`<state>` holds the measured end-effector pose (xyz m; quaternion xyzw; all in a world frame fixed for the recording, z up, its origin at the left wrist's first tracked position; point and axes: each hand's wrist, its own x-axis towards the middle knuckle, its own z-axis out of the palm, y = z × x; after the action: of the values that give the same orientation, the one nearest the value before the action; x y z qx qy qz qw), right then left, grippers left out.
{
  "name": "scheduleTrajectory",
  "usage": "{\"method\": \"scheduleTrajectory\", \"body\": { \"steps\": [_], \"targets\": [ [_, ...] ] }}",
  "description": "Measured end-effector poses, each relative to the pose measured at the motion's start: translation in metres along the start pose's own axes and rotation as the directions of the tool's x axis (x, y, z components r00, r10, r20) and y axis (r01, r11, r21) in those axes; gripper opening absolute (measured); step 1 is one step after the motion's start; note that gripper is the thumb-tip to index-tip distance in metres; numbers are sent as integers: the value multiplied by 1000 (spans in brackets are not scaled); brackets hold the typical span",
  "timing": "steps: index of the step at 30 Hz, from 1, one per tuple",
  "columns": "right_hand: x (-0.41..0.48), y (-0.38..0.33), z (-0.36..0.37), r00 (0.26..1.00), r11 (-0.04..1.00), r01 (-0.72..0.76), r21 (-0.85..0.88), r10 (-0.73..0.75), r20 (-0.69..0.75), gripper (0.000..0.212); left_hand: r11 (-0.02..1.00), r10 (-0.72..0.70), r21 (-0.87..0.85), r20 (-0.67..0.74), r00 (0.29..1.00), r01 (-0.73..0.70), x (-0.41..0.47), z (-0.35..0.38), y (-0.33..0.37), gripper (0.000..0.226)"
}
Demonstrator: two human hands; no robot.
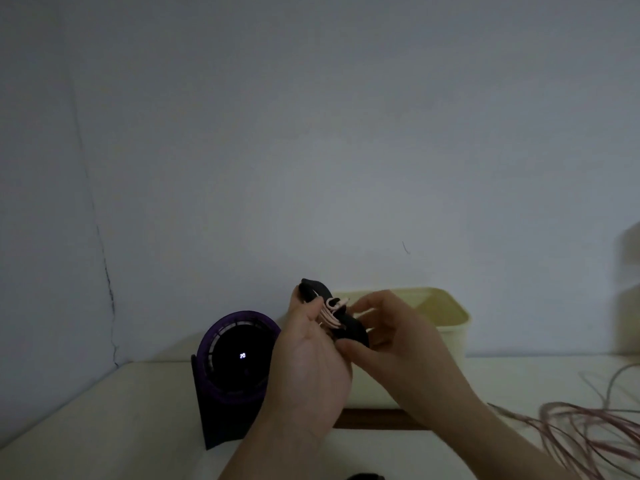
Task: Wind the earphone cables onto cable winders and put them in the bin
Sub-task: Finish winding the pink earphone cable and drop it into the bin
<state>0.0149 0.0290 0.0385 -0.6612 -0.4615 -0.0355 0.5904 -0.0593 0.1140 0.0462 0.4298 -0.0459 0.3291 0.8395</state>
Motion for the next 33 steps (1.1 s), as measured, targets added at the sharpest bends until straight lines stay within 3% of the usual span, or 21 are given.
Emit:
{"method": "scheduleTrajectory", "body": {
  "steps": [3,5,6,7,8,9,10,11,12,23,28,31,33],
  "targets": [
    [6,8,-3,999,1000,23,15,-23,-29,21,984,-9,176,-28,1000,14,2,1,0,75],
    [14,13,-13,996,999,15,-29,-18,-93,16,895,-41,441,-78,996,72,3,-4,0,89],
    [20,16,-19,991,997,7,-71,-16,-130,15,770,-39,632,-94,995,89,4,-9,-2,91],
    [28,22,-24,987,991,-7,-135,-15,-161,14,564,-29,823,-64,998,69,5,-18,-6,87],
    [37,28,-29,984,975,-26,-221,-14,-179,13,266,-32,964,-13,999,21,5,-31,-11,80],
    [47,35,-34,983,951,-50,-306,-7,-184,14,-63,-49,997,33,998,-36,7,-43,-17,72],
    [55,43,-38,985,925,-69,-374,5,-170,14,-286,-79,955,58,995,-78,7,-51,-21,67],
    [63,50,-40,989,903,-80,-422,18,-149,15,-397,-109,913,55,993,-94,7,-55,-24,67],
    [69,58,-41,991,887,-90,-454,35,-127,16,-439,-128,893,47,991,-99,8,-56,-26,67],
    [36,61,-89,996,854,-18,-520,-29,-83,3,-486,-103,870,35,994,-81,10,-58,-29,68],
    [-14,61,-151,978,757,-87,-647,189,89,7,-461,-85,884,35,996,-71,3,-44,-37,63],
    [-44,64,-179,914,672,-78,-736,343,216,4,-417,-129,891,135,982,-178,-11,-25,-60,55],
    [-63,65,-191,850,617,-55,-785,441,287,16,-386,-199,872,239,950,-300,-21,-11,-81,49]
  ]
}}
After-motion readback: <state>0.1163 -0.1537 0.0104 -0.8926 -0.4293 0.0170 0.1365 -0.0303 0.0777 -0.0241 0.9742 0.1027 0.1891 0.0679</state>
